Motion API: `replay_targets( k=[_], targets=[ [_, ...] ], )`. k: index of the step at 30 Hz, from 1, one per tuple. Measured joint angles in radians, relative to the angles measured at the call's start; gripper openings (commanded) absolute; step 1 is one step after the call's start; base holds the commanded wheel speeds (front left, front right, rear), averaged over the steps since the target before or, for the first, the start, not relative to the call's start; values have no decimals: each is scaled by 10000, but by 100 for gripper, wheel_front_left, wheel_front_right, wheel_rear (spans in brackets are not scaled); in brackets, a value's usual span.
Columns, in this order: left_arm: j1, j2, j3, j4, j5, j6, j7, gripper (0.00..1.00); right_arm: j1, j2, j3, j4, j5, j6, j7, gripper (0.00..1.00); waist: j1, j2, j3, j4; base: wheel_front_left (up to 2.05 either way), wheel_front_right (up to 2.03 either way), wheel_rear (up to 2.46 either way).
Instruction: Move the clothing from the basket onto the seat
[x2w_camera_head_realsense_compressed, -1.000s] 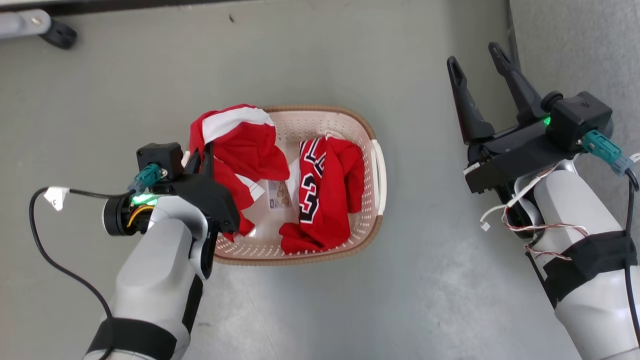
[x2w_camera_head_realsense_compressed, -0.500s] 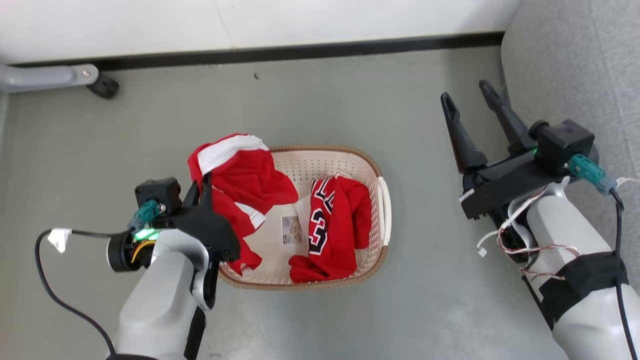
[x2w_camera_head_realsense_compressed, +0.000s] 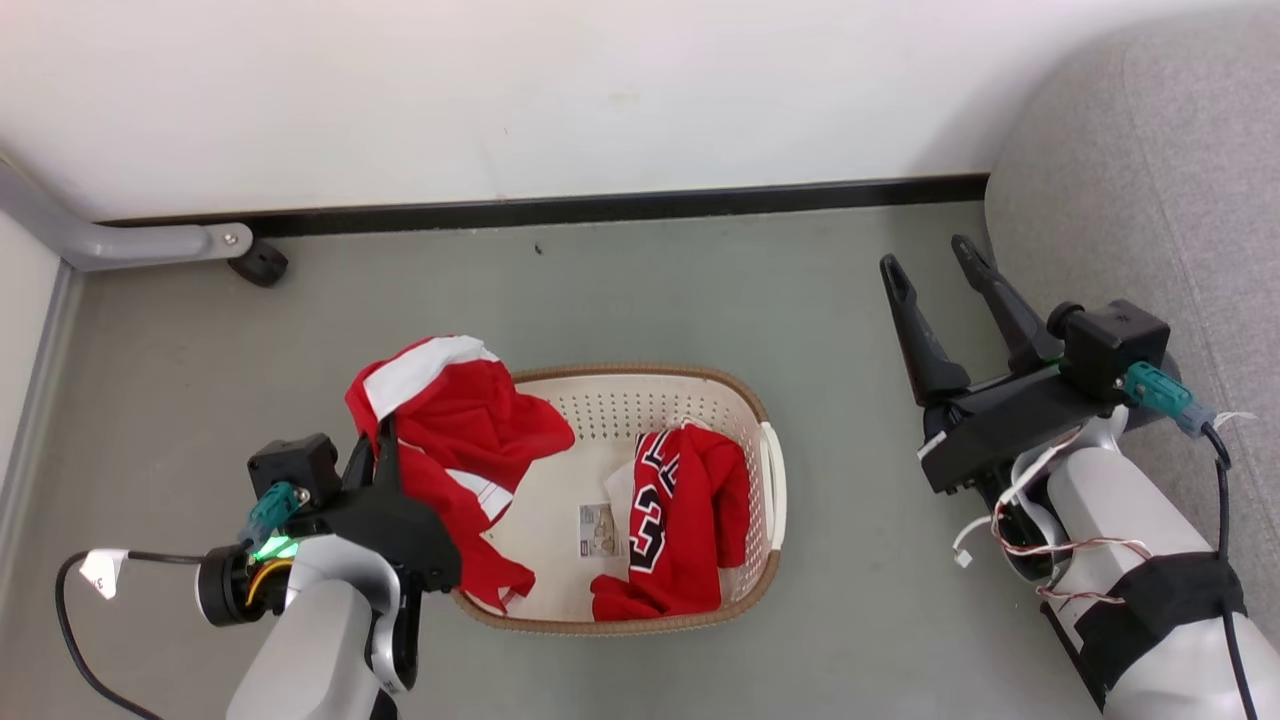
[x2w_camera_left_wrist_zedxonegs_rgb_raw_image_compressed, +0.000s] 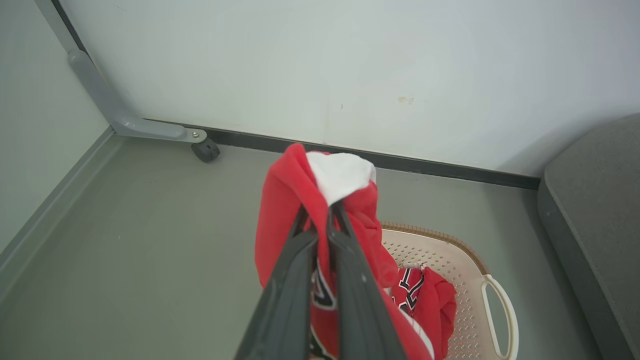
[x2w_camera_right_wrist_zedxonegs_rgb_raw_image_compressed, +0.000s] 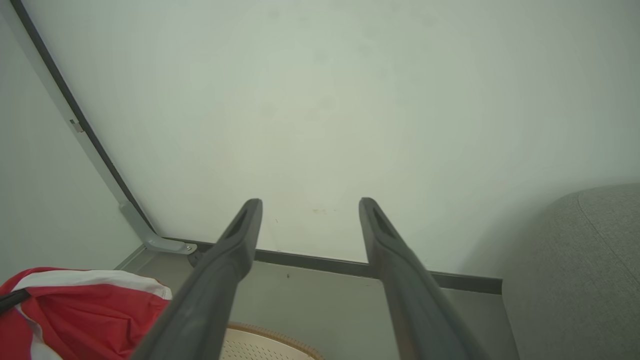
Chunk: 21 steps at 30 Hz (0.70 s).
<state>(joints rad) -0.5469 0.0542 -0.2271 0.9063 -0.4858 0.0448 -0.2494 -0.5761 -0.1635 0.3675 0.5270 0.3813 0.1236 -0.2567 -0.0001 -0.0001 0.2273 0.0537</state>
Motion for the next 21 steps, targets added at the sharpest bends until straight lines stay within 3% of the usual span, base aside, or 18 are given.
replay_targets(
  k=[12,21],
  targets=[
    [952,211,387,-1241,355,10,0,0,376,136,134,71,163,0,0,100,0,0,-758,83,0,0,0],
    [1231,255,514,-2972,788,-117,0,0,536,157,148,50,251,0,0,100,1,0,-983,45,0,0,0]
  ],
)
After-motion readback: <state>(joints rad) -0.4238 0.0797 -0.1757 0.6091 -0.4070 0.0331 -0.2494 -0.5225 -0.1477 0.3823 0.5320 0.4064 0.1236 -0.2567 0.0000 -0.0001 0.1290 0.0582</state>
